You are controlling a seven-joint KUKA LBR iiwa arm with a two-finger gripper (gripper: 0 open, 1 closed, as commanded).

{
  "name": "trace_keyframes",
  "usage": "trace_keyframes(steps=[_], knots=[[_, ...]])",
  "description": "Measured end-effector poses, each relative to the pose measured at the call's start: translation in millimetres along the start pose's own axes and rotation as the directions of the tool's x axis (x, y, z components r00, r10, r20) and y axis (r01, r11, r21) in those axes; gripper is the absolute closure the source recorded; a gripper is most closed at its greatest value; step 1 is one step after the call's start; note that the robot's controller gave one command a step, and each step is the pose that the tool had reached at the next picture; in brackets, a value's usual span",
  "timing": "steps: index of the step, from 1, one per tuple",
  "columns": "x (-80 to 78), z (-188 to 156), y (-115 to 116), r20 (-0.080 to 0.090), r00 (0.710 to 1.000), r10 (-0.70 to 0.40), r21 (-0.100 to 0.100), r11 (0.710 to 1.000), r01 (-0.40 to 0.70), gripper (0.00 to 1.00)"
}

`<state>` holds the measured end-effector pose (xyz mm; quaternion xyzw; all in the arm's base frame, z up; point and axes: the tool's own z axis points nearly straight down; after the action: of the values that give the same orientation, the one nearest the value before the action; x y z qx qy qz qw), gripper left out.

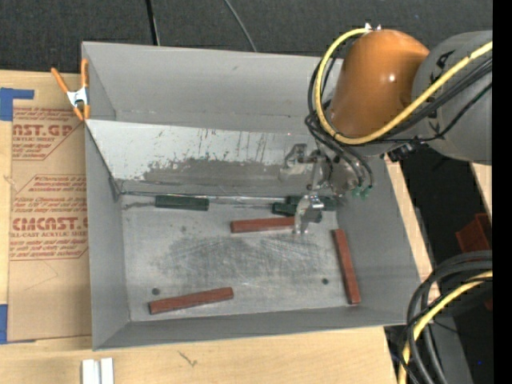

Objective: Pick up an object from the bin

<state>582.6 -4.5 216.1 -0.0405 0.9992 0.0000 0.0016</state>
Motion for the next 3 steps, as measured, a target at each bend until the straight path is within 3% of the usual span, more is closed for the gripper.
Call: trace_keyframes(steps=[1, 2, 3], knots=[[0.0, 0, 0, 0.000, 1.000, 0.000, 0.000, 1.000, 0.000, 0.00], [-3.8, 42, 0, 0.004, 0.997, 0.083, -0.001, 0.997, -0.083, 0.00], [5.5, 100, 10, 0.000, 1.000, -0.029, 0.000, 1.000, 0.029, 0.00]])
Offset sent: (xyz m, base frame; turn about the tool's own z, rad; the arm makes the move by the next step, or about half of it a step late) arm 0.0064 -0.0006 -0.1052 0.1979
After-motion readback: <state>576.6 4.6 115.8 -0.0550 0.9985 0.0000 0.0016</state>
